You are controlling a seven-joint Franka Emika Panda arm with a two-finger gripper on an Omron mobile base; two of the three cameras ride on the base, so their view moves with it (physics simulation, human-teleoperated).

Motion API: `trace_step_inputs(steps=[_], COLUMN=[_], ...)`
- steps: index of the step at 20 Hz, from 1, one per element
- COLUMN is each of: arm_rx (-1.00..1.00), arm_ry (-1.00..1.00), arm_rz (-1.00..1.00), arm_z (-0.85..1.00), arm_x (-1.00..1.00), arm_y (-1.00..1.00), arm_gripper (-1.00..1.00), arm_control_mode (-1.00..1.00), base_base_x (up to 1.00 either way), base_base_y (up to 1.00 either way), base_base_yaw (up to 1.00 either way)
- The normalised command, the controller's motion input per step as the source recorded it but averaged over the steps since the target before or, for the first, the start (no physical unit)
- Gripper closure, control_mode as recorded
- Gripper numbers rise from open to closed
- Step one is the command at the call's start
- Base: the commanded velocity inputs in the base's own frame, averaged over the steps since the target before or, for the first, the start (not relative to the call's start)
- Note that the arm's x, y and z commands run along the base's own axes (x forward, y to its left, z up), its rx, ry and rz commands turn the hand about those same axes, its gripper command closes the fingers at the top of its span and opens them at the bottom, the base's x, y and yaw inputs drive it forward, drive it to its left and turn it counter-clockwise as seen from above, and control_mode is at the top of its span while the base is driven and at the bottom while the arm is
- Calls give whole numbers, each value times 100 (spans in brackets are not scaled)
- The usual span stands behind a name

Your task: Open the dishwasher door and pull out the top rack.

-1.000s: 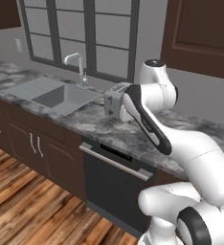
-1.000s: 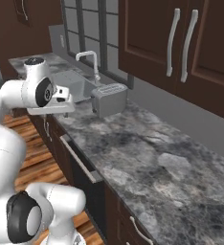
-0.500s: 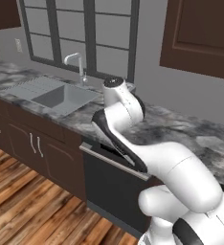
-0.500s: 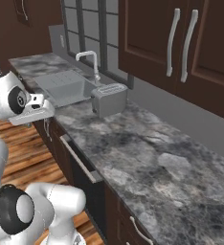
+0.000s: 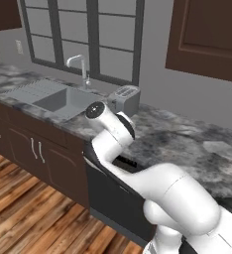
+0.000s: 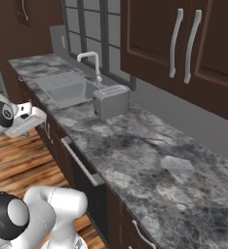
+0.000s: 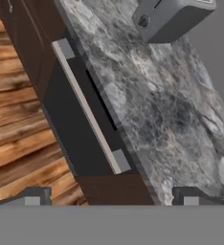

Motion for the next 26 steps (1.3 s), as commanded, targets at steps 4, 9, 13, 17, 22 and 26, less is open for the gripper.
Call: trace_step_inputs(steps=[4,9,13,17,22,26], arm_rx=[-11,-9,-9,-5,-2,0], arm_ry=[-5,-6,-5,-2,-3,-1], arm_rz=[1,0,0,0,0,0], arm_z=[-42,-42,-38,-41,-38,-35], arm_x=[0,0,0,0,1,9], arm_y=[0,0,0,-6,-4,-5], arm_gripper=[-100,-100,-100,-100,-100,-100], arm_control_mode=[-100,-100,-100,-100,-100,-100], base_base_x=[0,0,0,0,0,0], base_base_y=[0,0,0,0,0,0], base_base_yaw=[0,0,0,0,0,0])
